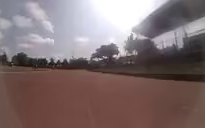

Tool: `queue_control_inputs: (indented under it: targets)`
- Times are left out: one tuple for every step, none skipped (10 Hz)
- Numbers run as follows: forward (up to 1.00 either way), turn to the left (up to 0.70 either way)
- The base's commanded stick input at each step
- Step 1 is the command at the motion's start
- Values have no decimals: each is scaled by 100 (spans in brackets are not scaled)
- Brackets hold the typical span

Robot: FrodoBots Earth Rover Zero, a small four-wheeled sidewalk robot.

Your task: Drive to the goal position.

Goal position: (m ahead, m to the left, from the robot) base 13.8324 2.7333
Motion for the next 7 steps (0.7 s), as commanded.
queue_control_inputs:
  targets:
    - [70, 0]
    - [70, 0]
    - [70, 0]
    - [70, 0]
    - [70, 0]
    - [70, 0]
    - [70, 0]
